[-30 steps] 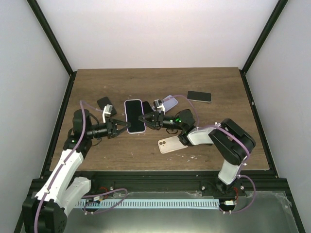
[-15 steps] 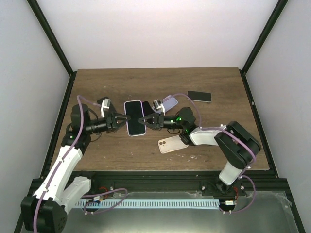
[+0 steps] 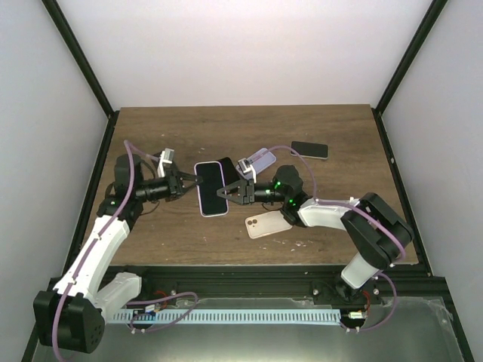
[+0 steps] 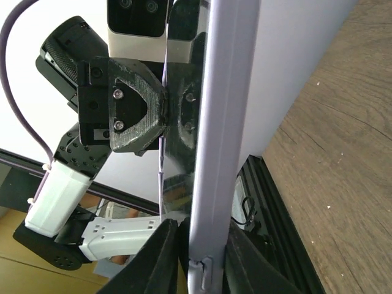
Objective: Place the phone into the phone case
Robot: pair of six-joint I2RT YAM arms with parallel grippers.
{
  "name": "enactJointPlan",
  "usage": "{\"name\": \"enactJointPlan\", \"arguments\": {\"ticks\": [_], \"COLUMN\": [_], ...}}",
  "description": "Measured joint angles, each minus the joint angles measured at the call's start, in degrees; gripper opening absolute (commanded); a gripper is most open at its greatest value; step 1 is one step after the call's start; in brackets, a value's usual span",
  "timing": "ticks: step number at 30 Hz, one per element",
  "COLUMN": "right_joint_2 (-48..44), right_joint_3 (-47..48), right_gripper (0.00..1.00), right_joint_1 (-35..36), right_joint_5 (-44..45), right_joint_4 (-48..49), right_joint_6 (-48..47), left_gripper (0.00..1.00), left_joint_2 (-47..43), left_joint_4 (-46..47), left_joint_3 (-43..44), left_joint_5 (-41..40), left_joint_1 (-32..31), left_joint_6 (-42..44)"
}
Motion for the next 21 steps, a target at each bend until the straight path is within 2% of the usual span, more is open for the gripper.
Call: {"name": "enactJointPlan", "arguments": {"ticks": [2, 6, 8, 11, 16, 19, 21], "right_joint_2": [0.0, -0.4, -0.5, -0.7, -2.2, -2.8, -2.9], "right_joint_3": [0.0, -0.2, -0.5, -1.1, -2.3, -2.5, -2.6], "right_gripper": [0.11, 0.08, 0.08, 0.09, 0.11, 0.12, 0.12], "right_joint_1": [0.0, 0.1, 0.1, 0.3, 0.6, 1.0, 1.0], "right_joint_5": [0.1, 0.3, 0.1, -0.5, -1.6, -2.0, -2.0], "right_joint_4": [-1.0, -1.2, -1.3, -1.6, -2.9, -3.7, -3.8], "right_joint_6": [-0.5, -1.0, -1.3, -2.3, -4.5, -5.1, -5.2], "left_gripper": [0.13, 0.45, 0.46, 0.43, 0.22, 0.14, 0.05], "left_joint_2": [0.1, 0.2, 0.2, 0.2, 0.2, 0.2, 0.4], "left_joint_4": [-0.9, -2.5, -2.9, -3.0, -1.7, -1.0, -0.8], "left_joint_3": [0.0, 0.0, 0.1, 0.1, 0.2, 0.3, 0.3], "left_joint_5": [-0.3, -1.7, -2.9, -3.7, -3.6, -3.2, -2.8], "left_joint_1": [0.0, 0.0, 0.1, 0.2, 0.2, 0.2, 0.2], "left_joint_6": [1.0, 2.6, 3.0, 3.0, 2.9, 3.4, 4.0]}}
